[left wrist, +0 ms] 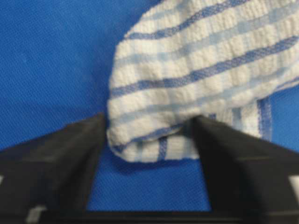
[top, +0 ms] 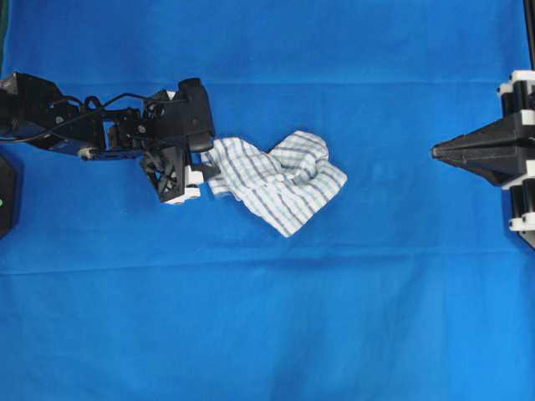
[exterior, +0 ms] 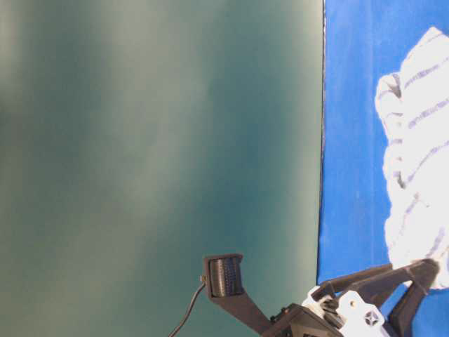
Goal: Hand over the towel.
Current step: 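Close the left gripper on the towel's left edge, then lift the towel with the left gripper toward the table center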
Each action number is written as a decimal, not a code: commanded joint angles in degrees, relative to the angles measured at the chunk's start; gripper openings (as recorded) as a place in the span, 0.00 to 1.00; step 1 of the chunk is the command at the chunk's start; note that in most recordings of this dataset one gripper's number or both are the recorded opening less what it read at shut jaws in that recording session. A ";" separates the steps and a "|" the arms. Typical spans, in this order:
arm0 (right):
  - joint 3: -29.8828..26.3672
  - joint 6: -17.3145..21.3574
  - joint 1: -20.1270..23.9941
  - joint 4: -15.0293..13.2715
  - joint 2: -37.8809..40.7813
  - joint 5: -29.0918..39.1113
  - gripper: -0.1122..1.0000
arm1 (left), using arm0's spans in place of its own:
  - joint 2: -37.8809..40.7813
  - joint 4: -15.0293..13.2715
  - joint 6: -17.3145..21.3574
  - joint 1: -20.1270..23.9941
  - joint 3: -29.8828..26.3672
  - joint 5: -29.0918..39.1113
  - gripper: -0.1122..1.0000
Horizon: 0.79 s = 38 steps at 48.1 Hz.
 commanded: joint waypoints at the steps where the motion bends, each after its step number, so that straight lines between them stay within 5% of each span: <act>1: -0.88 0.09 -0.09 0.00 0.35 -0.09 0.10 | -0.97 0.00 -0.09 0.18 -0.97 0.00 0.52; 10: -0.88 0.09 0.00 0.00 0.35 0.09 0.10 | -3.69 0.00 -0.18 0.18 -1.32 0.44 0.13; 38: -0.88 -0.09 -0.09 0.00 0.44 1.05 0.10 | -27.77 0.00 -0.09 -2.99 -7.03 3.96 0.13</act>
